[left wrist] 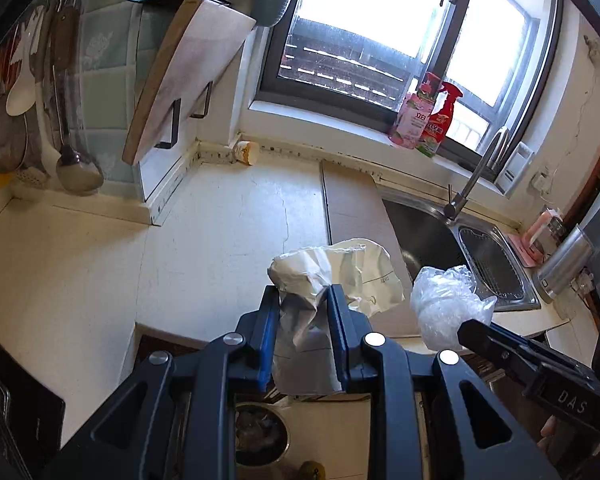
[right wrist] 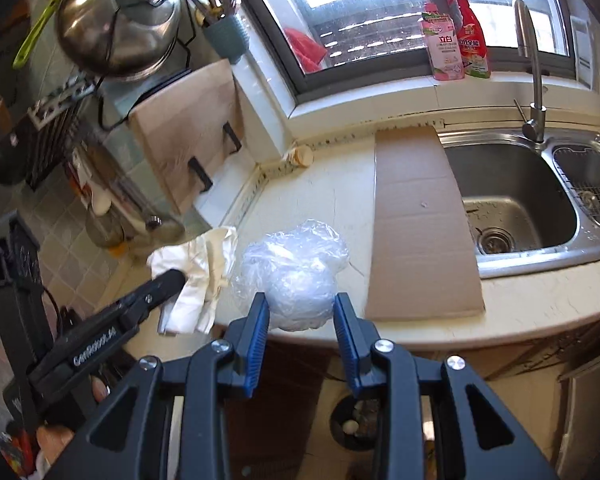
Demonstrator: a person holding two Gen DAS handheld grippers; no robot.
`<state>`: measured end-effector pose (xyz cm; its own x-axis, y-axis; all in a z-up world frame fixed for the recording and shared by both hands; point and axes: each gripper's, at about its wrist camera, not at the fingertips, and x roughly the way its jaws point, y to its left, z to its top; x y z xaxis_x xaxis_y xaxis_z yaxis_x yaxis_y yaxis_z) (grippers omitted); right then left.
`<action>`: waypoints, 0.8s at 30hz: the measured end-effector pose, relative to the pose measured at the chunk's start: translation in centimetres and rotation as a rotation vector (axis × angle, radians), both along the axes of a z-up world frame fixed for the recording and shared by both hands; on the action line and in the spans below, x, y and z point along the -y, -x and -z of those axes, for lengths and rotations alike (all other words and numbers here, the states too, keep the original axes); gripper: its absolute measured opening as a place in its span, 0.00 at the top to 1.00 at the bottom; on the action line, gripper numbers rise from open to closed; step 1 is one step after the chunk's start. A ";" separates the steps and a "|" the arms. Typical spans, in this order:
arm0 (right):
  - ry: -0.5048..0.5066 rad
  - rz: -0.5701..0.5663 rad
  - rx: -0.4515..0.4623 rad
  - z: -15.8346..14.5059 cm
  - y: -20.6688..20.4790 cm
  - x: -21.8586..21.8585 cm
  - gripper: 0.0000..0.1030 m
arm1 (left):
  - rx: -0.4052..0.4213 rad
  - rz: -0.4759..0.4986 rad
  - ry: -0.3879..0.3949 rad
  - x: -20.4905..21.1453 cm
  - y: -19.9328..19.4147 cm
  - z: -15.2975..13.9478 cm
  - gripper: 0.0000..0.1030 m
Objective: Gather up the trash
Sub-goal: 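Carry the paper and plastic bag down over the bin and open both grippers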
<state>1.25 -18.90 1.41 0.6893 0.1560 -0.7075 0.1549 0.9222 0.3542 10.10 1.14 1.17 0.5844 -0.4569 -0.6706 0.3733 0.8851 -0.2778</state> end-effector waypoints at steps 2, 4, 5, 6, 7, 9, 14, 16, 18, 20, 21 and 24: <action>0.009 -0.017 -0.022 0.4 1.3 -0.5 0.68 | -0.011 -0.002 0.001 -0.3 1.3 0.7 0.79; 0.015 -0.031 -0.037 0.9 2.2 -0.6 0.68 | -0.011 -0.006 -0.012 -0.6 2.7 1.3 0.79; 0.013 -0.037 -0.044 1.2 2.6 -0.5 0.68 | -0.011 -0.010 -0.020 -0.8 3.3 1.6 0.79; 0.010 -0.047 -0.052 1.5 2.9 -0.5 0.68 | -0.014 -0.020 -0.031 -1.0 4.0 2.0 0.79; 0.011 -0.055 -0.060 1.8 3.2 -0.5 0.68 | -0.019 -0.031 -0.037 -1.2 4.6 2.4 0.79; 0.010 -0.072 -0.086 2.5 3.7 -0.4 0.68 | -0.045 -0.061 -0.044 -1.7 5.9 3.6 0.79; 0.021 -0.117 -0.145 5.2 5.3 -0.1 0.68 | -0.158 -0.123 -0.076 -2.6 8.0 8.1 0.79; 0.006 -0.122 -0.180 7.0 5.7 0.1 0.68 | -0.217 -0.143 -0.087 -2.9 8.5 10.4 0.79; -0.008 -0.123 -0.219 9.2 6.0 0.1 0.68 | -0.268 -0.159 -0.107 -3.2 9.0 13.1 0.79; -0.030 -0.125 -0.268 12.0 6.2 0.1 0.68 | -0.297 -0.167 -0.131 -3.4 9.5 15.5 0.78; -0.051 -0.126 -0.298 13.6 6.4 0.0 0.68 | -0.312 -0.168 -0.137 -3.5 9.7 16.7 0.78; -0.081 -0.129 -0.387 18.3 6.8 -0.3 0.68 | -0.380 -0.183 -0.150 -3.8 9.9 21.3 0.78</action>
<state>-5.55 -18.60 -16.87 0.3462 0.2896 -0.8924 0.1763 0.9141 0.3650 0.17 4.90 -20.11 0.3457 -0.2496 -0.9046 0.1025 0.9682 -0.2280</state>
